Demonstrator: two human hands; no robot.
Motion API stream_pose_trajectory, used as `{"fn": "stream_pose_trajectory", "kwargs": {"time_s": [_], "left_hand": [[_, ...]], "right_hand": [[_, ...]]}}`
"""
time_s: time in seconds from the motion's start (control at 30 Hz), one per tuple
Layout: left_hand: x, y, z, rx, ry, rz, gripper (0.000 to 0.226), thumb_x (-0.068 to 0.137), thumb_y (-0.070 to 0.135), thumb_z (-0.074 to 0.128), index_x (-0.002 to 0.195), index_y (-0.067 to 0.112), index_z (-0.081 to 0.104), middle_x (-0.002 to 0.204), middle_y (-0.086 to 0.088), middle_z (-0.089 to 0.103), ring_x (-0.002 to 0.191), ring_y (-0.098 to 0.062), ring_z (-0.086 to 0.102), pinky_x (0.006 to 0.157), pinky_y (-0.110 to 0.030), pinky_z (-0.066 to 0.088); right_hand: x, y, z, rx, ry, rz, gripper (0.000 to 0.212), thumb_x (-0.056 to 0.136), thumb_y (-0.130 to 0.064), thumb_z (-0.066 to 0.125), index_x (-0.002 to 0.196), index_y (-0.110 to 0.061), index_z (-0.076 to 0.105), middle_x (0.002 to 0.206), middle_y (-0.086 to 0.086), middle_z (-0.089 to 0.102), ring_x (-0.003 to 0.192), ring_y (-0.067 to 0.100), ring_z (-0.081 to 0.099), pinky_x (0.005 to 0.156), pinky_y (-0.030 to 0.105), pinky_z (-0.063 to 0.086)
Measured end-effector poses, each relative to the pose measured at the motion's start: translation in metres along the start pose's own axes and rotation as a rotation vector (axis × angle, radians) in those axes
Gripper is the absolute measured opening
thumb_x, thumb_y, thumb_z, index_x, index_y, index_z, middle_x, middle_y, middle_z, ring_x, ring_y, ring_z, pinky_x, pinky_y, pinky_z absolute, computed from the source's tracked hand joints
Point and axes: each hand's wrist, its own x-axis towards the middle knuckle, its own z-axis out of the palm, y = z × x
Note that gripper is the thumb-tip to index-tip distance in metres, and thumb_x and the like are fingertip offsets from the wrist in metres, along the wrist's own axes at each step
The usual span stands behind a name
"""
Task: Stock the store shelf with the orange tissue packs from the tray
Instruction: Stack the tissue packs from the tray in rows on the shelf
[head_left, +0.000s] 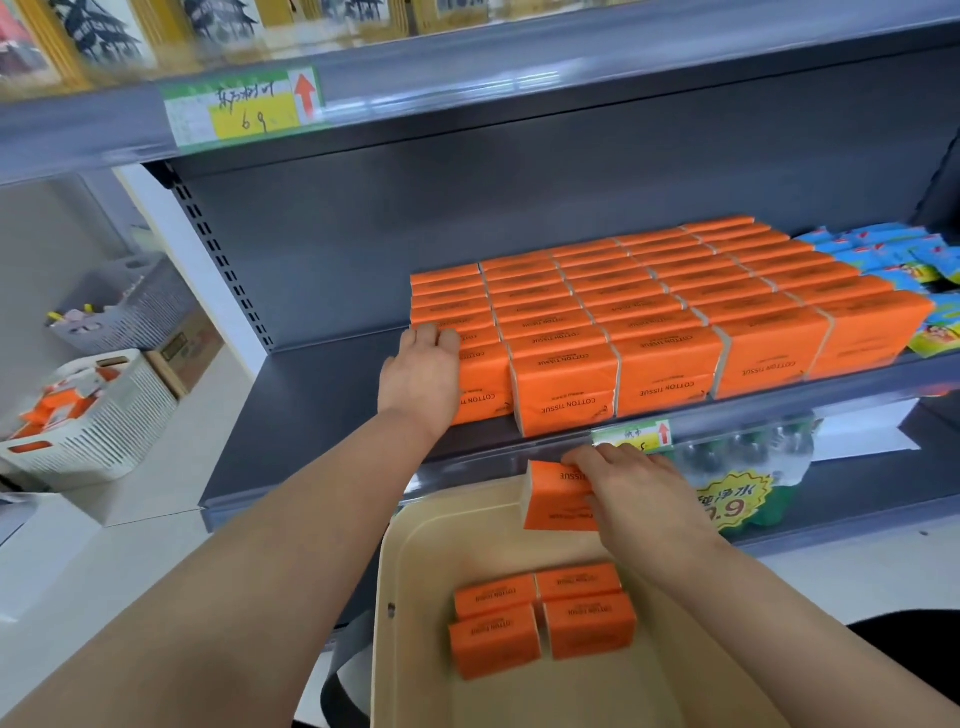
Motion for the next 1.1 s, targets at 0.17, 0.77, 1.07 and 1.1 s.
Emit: {"fn": "stream_pose_trajectory", "kwargs": {"time_s": [0.17, 0.77, 1.07, 1.1], "left_hand": [[-0.008, -0.025, -0.018, -0.087, 0.056, -0.065, 0.045, 0.085, 0.004, 0.056, 0.128, 0.011, 0.045, 0.124, -0.009, 0.047, 0.113, -0.026, 0.044, 0.077, -0.037, 0.046], [-0.04, -0.044, -0.018, -0.33, -0.11, -0.03, 0.059, 0.083, 0.024, 0.064, 0.136, 0.019, 0.039, 0.128, 0.0, 0.045, 0.115, -0.02, 0.047, 0.085, -0.036, 0.05], [-0.032, -0.022, -0.01, -0.175, -0.084, -0.048, 0.068, 0.077, 0.032, 0.076, 0.131, 0.016, 0.037, 0.126, -0.005, 0.039, 0.109, -0.023, 0.049, 0.079, -0.038, 0.054], [-0.032, -0.019, -0.009, -0.158, -0.074, -0.045, 0.068, 0.078, 0.033, 0.076, 0.13, 0.016, 0.037, 0.126, -0.004, 0.039, 0.108, -0.022, 0.049, 0.078, -0.038, 0.054]], "right_hand": [[0.029, -0.028, -0.02, 0.015, 0.061, -0.089, 0.051, 0.082, -0.008, 0.059, 0.128, -0.029, 0.048, 0.118, -0.005, 0.059, 0.11, 0.02, 0.054, 0.088, 0.034, 0.041], [0.119, -0.063, -0.027, -0.069, 0.104, -0.134, 0.054, 0.082, -0.018, 0.064, 0.133, -0.025, 0.047, 0.129, 0.003, 0.046, 0.121, 0.025, 0.039, 0.094, 0.04, 0.033], [0.094, -0.023, -0.02, -0.218, 0.035, 0.015, 0.063, 0.081, -0.025, 0.065, 0.138, -0.022, 0.038, 0.136, 0.0, 0.042, 0.124, 0.023, 0.039, 0.098, 0.038, 0.033], [0.093, -0.022, -0.019, -0.211, 0.029, 0.005, 0.063, 0.081, -0.023, 0.064, 0.138, -0.022, 0.038, 0.135, 0.0, 0.043, 0.124, 0.022, 0.04, 0.098, 0.038, 0.033]]}}
